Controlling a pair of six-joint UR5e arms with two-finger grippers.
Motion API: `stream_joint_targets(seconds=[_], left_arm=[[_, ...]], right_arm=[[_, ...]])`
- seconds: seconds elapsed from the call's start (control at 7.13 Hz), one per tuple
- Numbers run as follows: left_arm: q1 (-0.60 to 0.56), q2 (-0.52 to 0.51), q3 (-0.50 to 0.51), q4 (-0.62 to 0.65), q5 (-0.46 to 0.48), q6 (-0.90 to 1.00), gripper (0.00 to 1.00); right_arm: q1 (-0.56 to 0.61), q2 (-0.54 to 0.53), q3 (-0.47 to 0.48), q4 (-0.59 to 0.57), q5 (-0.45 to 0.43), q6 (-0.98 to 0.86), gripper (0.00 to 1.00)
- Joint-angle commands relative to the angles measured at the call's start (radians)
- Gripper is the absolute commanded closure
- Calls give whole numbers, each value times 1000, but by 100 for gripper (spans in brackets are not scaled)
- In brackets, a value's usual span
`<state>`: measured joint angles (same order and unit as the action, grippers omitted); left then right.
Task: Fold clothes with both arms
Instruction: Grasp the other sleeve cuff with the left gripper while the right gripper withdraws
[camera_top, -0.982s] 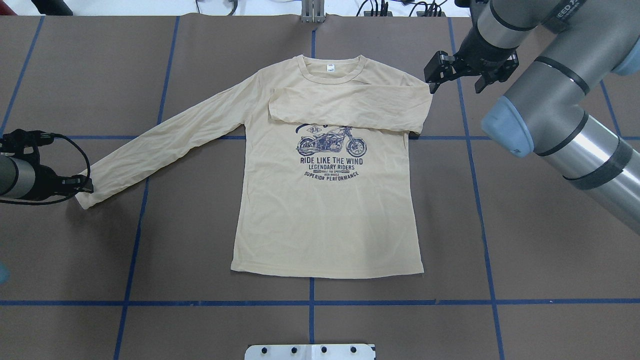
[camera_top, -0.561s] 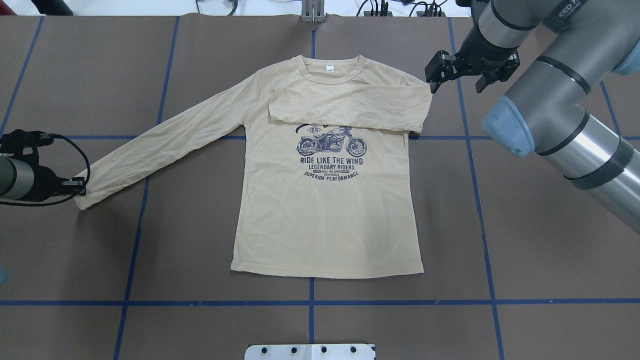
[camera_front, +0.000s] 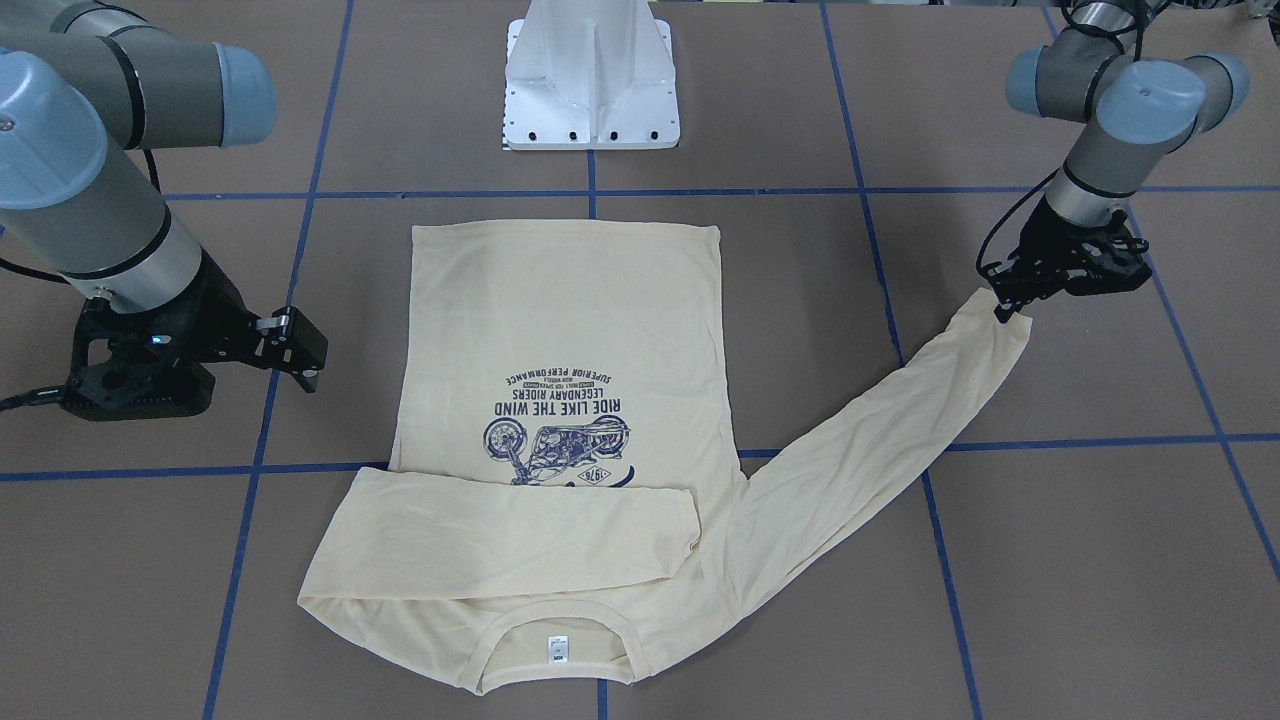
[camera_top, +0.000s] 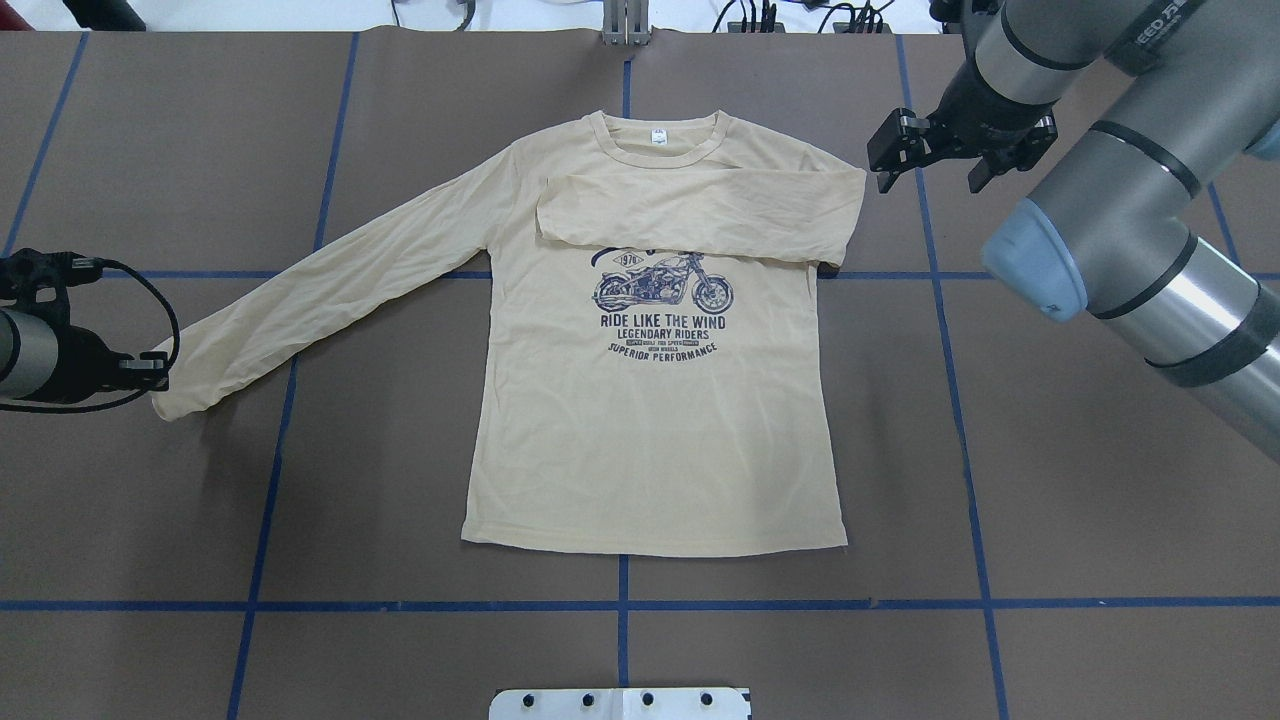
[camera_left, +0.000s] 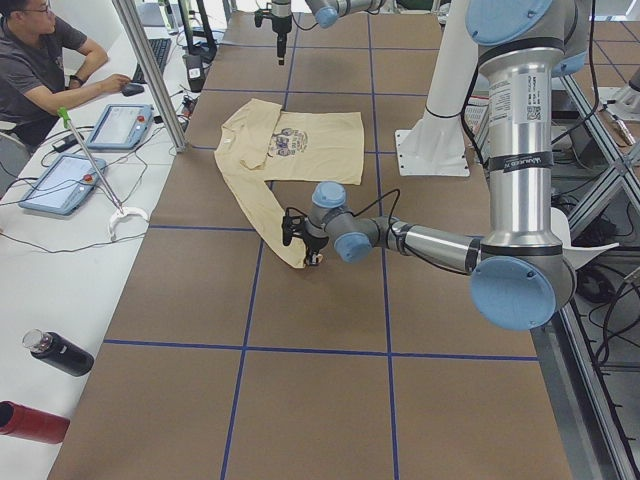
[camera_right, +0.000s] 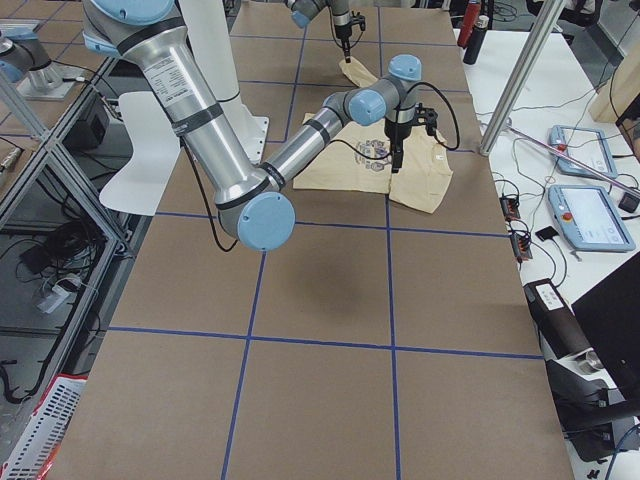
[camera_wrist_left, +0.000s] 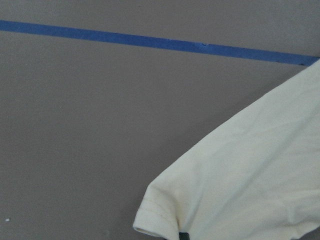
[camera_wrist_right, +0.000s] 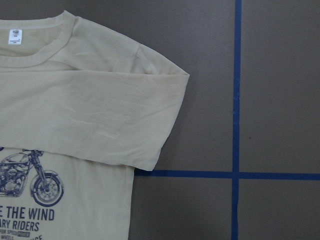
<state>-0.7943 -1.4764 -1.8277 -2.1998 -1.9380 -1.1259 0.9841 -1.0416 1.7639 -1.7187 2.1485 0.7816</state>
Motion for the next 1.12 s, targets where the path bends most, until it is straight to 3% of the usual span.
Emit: stream_joint_targets(seconds=[0.0, 0.14, 0.56, 0.98], left_arm=[[-25, -16, -89, 20, -120, 0, 100], [-64, -89, -85, 34, -152, 0, 100], [-250, -500, -21, 361, -407, -5, 100], [-255, -796, 143, 347, -455, -209, 100]], right_arm=[[13, -119, 54, -2, -1, -63, 0], [19, -174, 81, -1, -1, -73, 0], [56, -357, 196, 4, 1, -208, 0], [71, -428, 213, 10, 1, -266, 0]])
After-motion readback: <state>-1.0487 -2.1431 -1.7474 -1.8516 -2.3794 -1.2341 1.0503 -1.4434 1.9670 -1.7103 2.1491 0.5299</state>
